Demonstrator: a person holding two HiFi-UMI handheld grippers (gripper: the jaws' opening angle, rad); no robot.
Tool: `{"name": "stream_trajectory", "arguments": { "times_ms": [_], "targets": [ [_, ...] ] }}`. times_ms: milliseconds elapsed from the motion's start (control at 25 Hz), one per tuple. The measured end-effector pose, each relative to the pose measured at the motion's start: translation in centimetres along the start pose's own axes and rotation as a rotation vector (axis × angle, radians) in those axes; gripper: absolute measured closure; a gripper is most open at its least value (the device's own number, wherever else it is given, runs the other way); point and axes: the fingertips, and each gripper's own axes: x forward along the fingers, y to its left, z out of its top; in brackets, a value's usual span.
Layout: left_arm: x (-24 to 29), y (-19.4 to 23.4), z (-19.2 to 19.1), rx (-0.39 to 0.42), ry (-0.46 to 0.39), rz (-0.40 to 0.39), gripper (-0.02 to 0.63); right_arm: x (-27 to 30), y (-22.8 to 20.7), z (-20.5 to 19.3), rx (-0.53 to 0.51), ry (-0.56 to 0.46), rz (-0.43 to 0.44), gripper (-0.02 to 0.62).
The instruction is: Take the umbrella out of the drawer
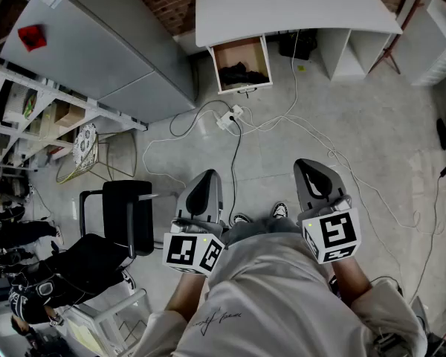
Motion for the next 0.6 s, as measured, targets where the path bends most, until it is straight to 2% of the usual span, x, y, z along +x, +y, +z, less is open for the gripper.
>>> {"name": "stream_trajectory", "arguments": {
  "times_ms": [120, 320, 600],
  "targets": [
    [0.8, -0.1, 1.6, -0.016, -0.011, -0.002, 0.589, 0.2, -1.4, 2.5, -0.035, -0.026, 0.016, 0.580],
    [2.0, 0.6, 3.7, -0.029, -0.038, -0.005, 0.589, 0.4, -2.8, 5.6, -0.036, -0.059, 0.011, 0.580],
    [2.6, 0.6, 2.7, -0.067, -0.033, 0.022, 0.589, 0.4, -3.3, 4.4, -0.018, -0.026, 0.031, 0.580]
  ]
}}
